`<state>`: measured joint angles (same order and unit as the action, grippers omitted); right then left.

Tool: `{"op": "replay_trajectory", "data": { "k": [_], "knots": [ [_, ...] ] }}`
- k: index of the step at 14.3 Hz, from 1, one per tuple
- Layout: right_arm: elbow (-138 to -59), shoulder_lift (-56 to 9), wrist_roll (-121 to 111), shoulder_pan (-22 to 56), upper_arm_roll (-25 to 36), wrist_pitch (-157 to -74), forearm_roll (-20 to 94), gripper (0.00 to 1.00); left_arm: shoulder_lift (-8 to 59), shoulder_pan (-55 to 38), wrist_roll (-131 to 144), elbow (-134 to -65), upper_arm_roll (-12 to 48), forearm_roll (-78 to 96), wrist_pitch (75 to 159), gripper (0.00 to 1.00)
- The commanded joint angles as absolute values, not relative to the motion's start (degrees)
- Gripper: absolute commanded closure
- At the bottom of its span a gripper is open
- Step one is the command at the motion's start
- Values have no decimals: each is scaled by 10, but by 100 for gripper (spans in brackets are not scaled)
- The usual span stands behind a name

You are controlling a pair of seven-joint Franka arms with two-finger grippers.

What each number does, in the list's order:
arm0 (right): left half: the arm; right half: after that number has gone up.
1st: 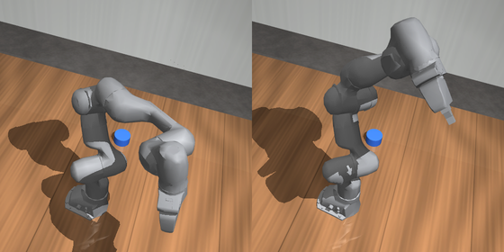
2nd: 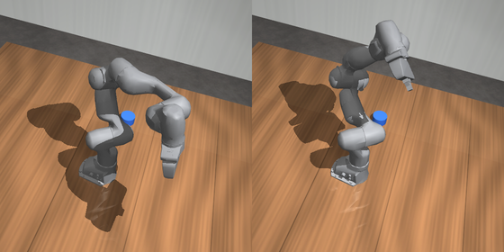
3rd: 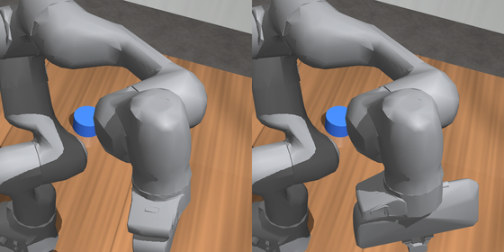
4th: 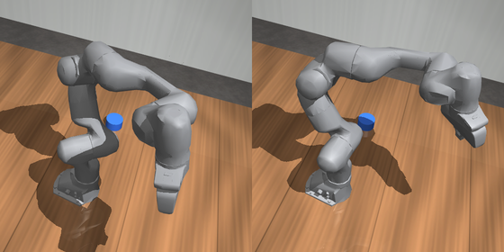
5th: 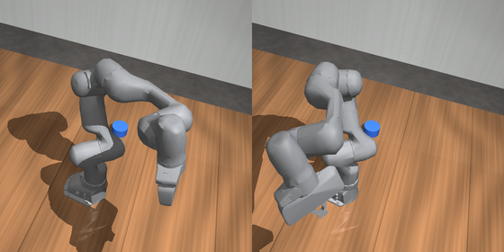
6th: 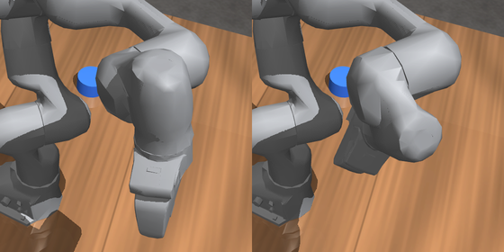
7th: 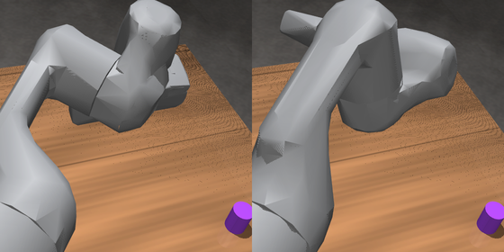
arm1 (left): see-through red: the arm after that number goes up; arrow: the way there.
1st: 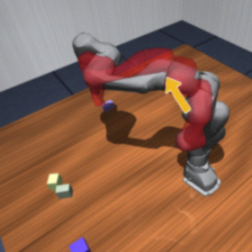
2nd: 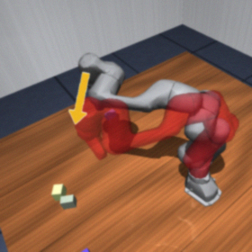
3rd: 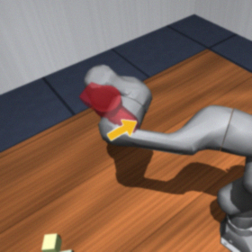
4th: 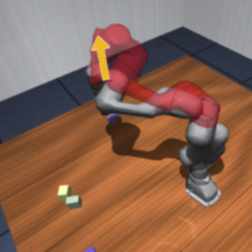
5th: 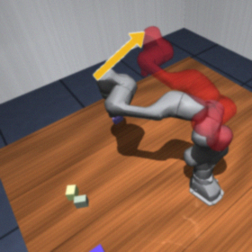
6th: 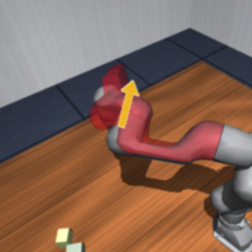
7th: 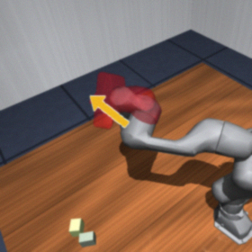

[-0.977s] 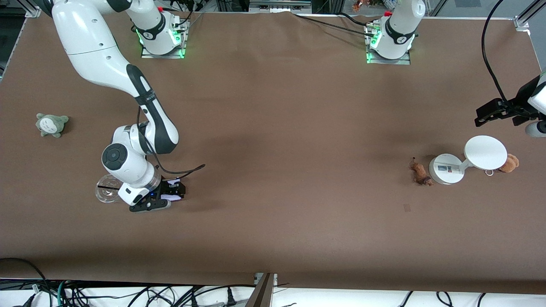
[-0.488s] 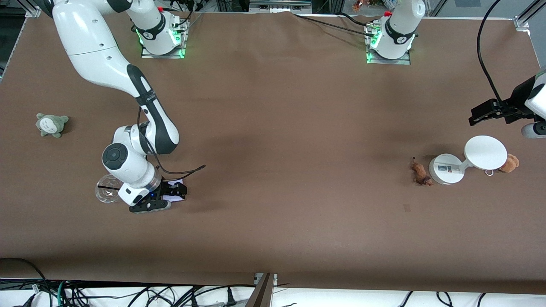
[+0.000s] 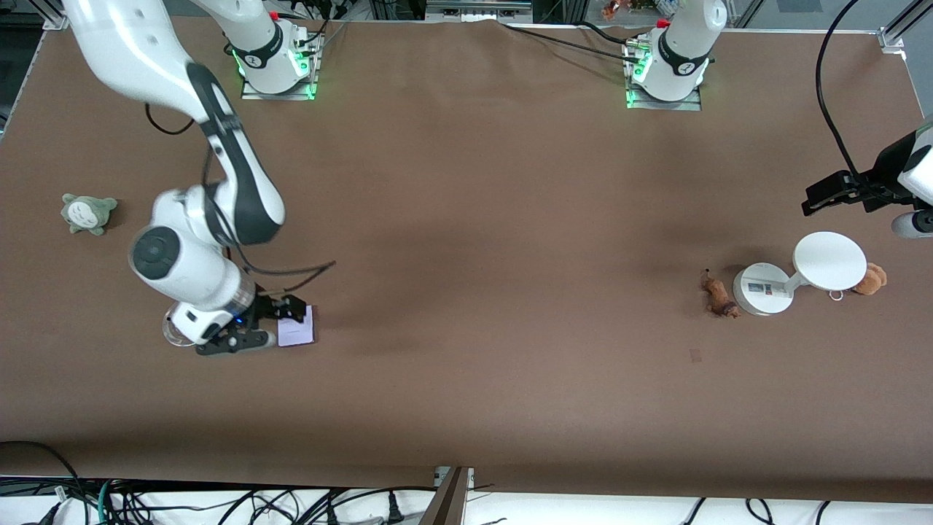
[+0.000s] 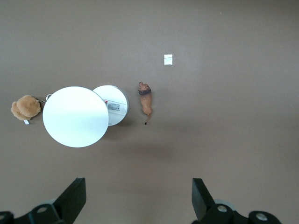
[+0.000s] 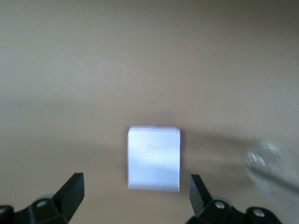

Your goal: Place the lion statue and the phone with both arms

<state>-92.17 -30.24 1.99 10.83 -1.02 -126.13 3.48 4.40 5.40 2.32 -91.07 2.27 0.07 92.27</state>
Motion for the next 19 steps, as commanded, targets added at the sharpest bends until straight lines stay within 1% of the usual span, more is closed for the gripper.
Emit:
{"op": "replay_trajectory", "data": {
  "k": [1, 3, 5, 8, 10, 12, 17, 19],
  "knots": [
    [-943, -178, 54, 108, -13, -1127, 36, 0, 49, 53, 25, -897, 22, 7, 915, 0],
    [-943, -115, 54, 108, -12, -1056, 34, 0, 54, 51, 26, -891, 22, 6, 915, 0],
    [-947, -63, 54, 108, -12, -1004, 17, 0, 59, 55, 25, -885, 22, 7, 911, 0],
    [-947, -20, 51, 106, -8, -949, 15, 0, 60, 55, 25, -885, 22, 7, 909, 0],
    [-917, -26, 47, 105, 4, -926, 18, 0, 60, 55, 25, -885, 22, 6, 909, 0],
    [-893, -36, 47, 100, 5, -935, 18, 0, 60, 55, 26, -885, 22, 6, 909, 0],
    [-876, -54, 46, 99, 2, -974, 18, 0, 60, 55, 26, -885, 21, -1, 909, 0],
    [-853, -68, 42, 106, 1, -965, -12, 0, 60, 55, 26, -884, 21, -1, 909, 0]
  ]
}}
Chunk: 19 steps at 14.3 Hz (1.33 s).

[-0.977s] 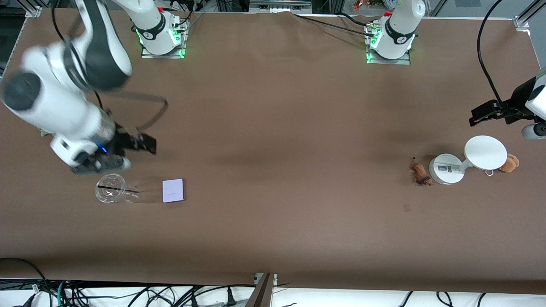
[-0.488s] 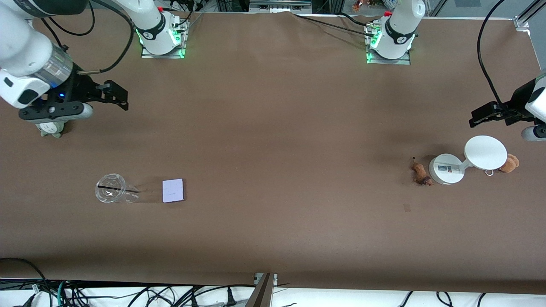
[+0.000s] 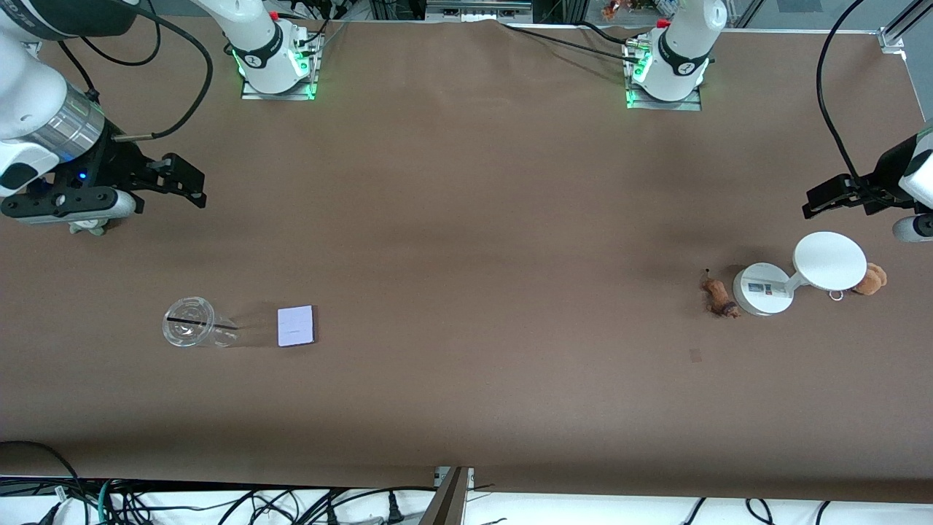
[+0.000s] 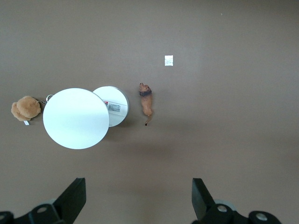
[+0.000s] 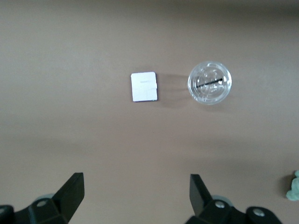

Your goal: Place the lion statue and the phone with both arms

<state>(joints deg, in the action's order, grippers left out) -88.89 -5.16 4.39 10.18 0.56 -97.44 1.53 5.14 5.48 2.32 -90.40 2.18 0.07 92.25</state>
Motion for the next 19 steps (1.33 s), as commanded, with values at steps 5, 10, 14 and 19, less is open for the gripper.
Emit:
{"op": "replay_trajectory", "data": {
  "k": [5, 10, 14, 19],
  "knots": [
    [-852, -69, 40, 106, 1, -933, -28, 0, 60, 55, 26, -884, 22, -1, 909, 0],
    [-858, -69, 46, 105, 4, -881, -22, 0, 60, 55, 26, -884, 22, -1, 909, 0],
    [-856, -69, 46, 105, 4, -886, -24, 0, 60, 55, 26, -884, 22, -1, 909, 0],
    [-854, -69, 50, 106, 4, -888, -25, 0, 60, 56, 25, -883, 21, -1, 909, 0]
  ]
}}
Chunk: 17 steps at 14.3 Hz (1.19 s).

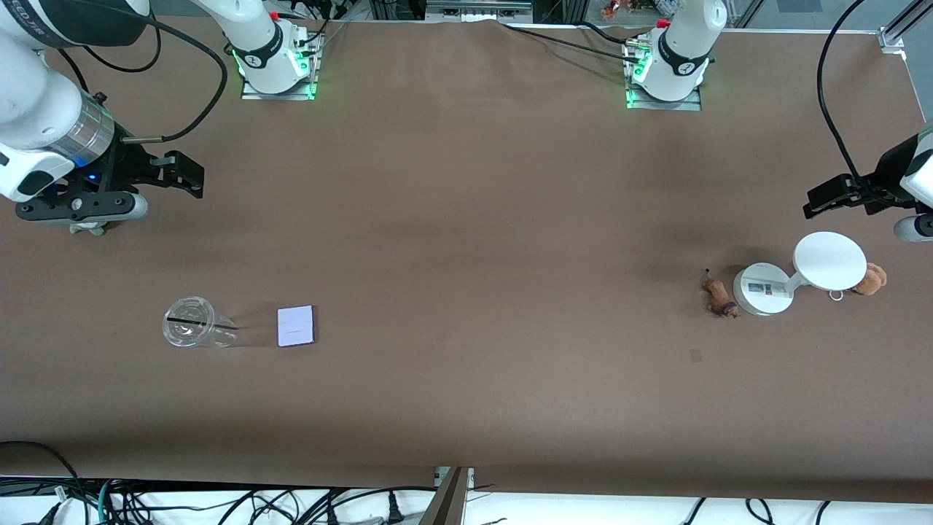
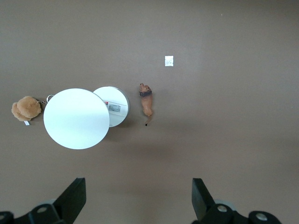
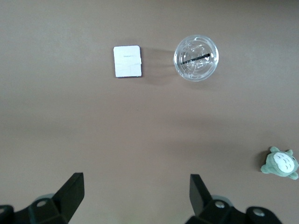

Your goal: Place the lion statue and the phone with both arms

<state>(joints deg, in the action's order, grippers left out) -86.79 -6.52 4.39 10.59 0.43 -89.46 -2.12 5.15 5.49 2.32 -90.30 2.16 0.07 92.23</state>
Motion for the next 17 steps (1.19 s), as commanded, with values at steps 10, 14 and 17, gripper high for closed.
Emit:
{"op": "replay_trajectory", "data": {
  "k": [10, 14, 17],
  "knots": [
    [-853, -69, 51, 106, 4, -895, -21, 0, 60, 56, 25, -883, 20, -2, 909, 0],
    [-853, -69, 53, 106, 4, -896, -19, 0, 60, 56, 25, -883, 21, -1, 909, 0],
    [-853, -69, 53, 106, 4, -896, -19, 0, 60, 56, 25, -883, 21, -1, 909, 0]
  ]
}}
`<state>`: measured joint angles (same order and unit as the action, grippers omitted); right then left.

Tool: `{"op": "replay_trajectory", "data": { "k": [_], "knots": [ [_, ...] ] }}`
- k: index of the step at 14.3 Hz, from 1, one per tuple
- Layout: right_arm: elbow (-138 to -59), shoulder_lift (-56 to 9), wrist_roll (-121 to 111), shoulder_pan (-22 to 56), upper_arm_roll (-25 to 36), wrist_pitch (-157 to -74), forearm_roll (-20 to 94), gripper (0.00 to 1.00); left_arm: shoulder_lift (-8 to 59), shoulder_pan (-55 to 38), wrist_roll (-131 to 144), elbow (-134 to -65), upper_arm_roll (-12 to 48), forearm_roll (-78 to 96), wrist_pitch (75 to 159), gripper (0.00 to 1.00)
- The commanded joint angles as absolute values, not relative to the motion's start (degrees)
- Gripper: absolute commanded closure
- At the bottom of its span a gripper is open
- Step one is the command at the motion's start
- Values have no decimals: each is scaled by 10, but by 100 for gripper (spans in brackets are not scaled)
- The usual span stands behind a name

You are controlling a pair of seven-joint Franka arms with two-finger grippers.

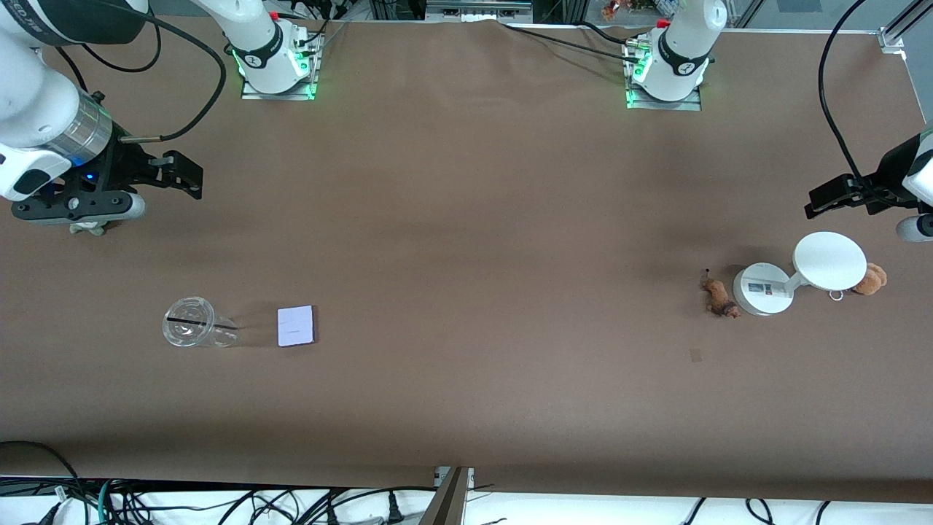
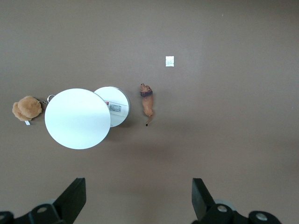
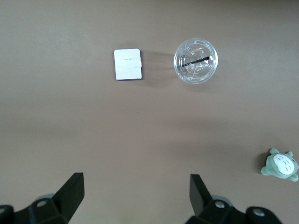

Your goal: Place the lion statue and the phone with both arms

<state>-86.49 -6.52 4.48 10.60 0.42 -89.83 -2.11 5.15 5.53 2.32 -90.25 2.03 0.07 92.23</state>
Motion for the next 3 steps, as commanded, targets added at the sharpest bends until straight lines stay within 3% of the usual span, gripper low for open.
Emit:
{"op": "replay_trajectory", "data": {
  "k": [1, 3],
  "knots": [
    [-853, -69, 53, 106, 4, -897, -19, 0, 60, 56, 25, -883, 21, -1, 909, 0],
    [-853, -69, 54, 105, 4, -897, -19, 0, 60, 56, 25, -883, 21, -1, 909, 0]
  ]
}}
